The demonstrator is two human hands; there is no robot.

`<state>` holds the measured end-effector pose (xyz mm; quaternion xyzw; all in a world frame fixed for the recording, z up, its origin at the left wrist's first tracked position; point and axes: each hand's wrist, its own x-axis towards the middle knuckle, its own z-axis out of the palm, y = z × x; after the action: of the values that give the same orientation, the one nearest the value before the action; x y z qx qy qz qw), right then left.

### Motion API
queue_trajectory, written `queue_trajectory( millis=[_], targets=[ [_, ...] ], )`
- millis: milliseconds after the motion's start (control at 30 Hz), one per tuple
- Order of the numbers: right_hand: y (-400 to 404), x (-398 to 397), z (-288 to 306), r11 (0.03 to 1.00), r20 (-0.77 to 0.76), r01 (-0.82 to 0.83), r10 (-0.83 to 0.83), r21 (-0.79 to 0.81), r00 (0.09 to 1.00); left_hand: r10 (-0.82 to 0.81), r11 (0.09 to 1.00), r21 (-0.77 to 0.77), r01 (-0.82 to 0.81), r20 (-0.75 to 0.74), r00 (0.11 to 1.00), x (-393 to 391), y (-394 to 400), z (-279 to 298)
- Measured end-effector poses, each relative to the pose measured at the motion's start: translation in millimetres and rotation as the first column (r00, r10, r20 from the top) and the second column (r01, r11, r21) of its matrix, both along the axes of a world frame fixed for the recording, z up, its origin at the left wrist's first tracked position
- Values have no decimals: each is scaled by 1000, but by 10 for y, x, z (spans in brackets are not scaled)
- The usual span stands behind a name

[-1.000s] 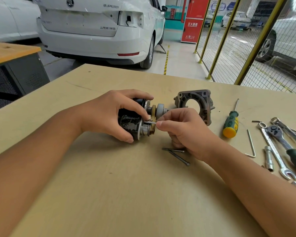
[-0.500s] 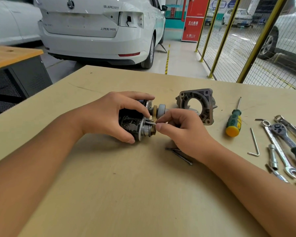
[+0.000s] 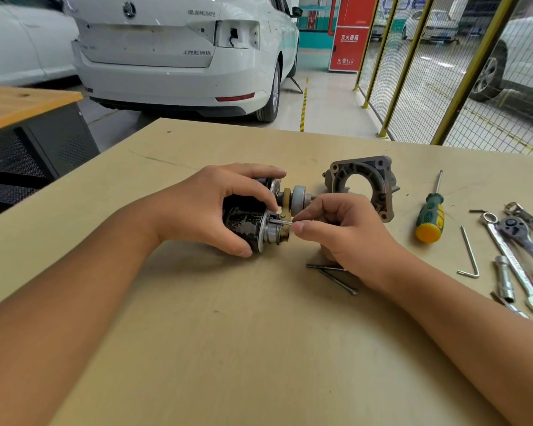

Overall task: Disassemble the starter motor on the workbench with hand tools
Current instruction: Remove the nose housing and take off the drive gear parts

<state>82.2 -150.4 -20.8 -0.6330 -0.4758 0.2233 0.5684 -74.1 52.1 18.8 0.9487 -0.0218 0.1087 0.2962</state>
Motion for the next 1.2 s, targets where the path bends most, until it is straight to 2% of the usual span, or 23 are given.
queue_trajectory(
  millis=[700,967,1200],
  targets=[
    [-4,-42,16,1000,13,-7,7,-12,1000,-12,999,37,13,-18,1000,16,-41,-7],
    [4,-3,10,1000,-55,19,-19,-2,998,-11,999,47,10,16,1000,38,-47,-28],
    [-14,-25,20,1000,-18,-1,0,-12,1000,-15,999,34,15,23,1000,35,-39,-39]
  ],
)
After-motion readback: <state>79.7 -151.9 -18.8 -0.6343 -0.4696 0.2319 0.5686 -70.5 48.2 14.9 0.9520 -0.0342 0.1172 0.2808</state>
